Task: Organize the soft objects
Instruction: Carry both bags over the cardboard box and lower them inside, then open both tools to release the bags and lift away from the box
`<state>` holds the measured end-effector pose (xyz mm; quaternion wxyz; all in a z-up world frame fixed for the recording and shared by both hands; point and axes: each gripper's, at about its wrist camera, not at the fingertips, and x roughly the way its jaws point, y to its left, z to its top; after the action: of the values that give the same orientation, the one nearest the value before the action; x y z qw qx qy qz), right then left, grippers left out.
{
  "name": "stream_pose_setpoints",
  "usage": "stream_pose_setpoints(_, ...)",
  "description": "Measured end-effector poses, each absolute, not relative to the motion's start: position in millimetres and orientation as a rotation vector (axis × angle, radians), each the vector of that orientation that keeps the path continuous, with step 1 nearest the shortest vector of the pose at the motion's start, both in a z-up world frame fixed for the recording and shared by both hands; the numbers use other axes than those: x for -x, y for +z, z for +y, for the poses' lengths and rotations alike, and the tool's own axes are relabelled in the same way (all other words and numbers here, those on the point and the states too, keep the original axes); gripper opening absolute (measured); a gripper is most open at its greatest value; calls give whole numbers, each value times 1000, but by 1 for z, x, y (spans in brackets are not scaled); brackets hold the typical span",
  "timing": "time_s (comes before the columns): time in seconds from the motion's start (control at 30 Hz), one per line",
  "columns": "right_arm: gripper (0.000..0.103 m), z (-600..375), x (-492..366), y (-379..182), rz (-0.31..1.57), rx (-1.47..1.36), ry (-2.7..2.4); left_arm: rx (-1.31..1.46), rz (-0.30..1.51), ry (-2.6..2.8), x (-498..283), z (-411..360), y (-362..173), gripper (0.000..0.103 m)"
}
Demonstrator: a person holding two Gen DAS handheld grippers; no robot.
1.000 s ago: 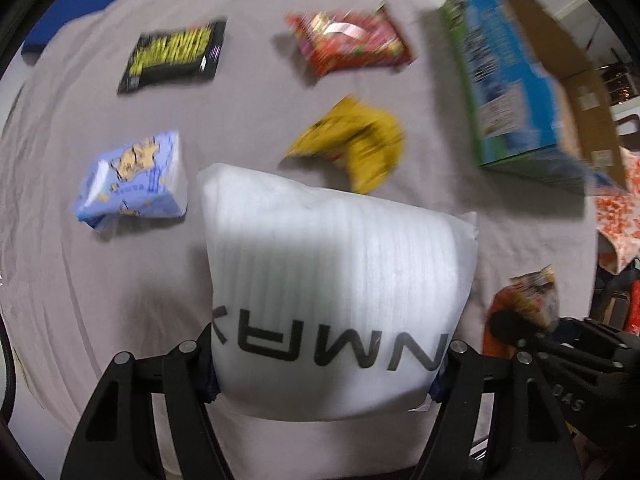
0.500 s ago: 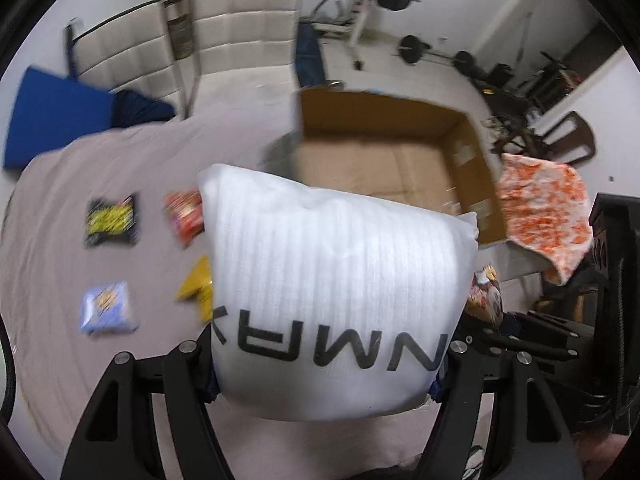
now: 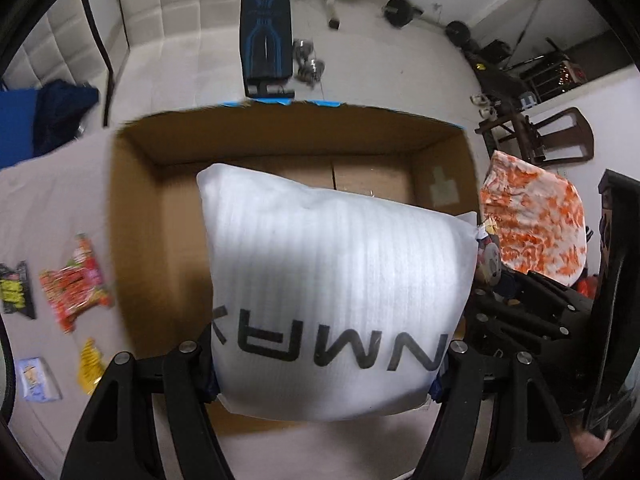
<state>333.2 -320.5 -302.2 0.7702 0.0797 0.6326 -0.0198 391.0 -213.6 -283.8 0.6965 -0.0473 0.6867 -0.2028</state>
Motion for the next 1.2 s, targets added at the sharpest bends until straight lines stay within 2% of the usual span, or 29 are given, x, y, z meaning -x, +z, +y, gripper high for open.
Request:
stream_pose_setpoints(0.3,38,-339,-407,-378,1481,-117,-54,197,1648,-377,-444,-237,-351,70)
stream_pose_setpoints(0.6,39,-339,-434,-403,1528,-112,-72,222,1715,-356,-456,-241,-386,73)
stream_pose_setpoints(0.7,40,-340,-433,-409,1540,-100,-76,214,1743,-340,-455,-242,-390,75)
stream_pose_setpoints(0.93,52,-342,-429,-412,1539,-80,-98,126,1698,-324,-449,-246,-383,81)
stream_pose_setpoints(1.2,58,-345,-419,-400,1522,-93,-81,46,1590,-298,-433,-241,-350,100)
